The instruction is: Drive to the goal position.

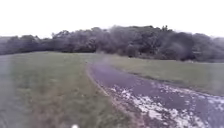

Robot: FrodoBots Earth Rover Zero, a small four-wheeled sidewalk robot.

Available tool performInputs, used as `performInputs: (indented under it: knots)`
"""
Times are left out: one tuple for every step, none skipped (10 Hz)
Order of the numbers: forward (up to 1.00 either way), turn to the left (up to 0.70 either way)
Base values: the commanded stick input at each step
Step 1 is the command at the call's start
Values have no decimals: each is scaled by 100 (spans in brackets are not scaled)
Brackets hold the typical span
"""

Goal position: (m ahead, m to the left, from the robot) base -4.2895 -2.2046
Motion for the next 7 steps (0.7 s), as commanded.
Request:
performInputs:
  knots:
    - [-62,2]
    - [-62,3]
    - [-62,2]
    - [-62,2]
    - [-62,2]
    - [-62,11]
    - [-62,22]
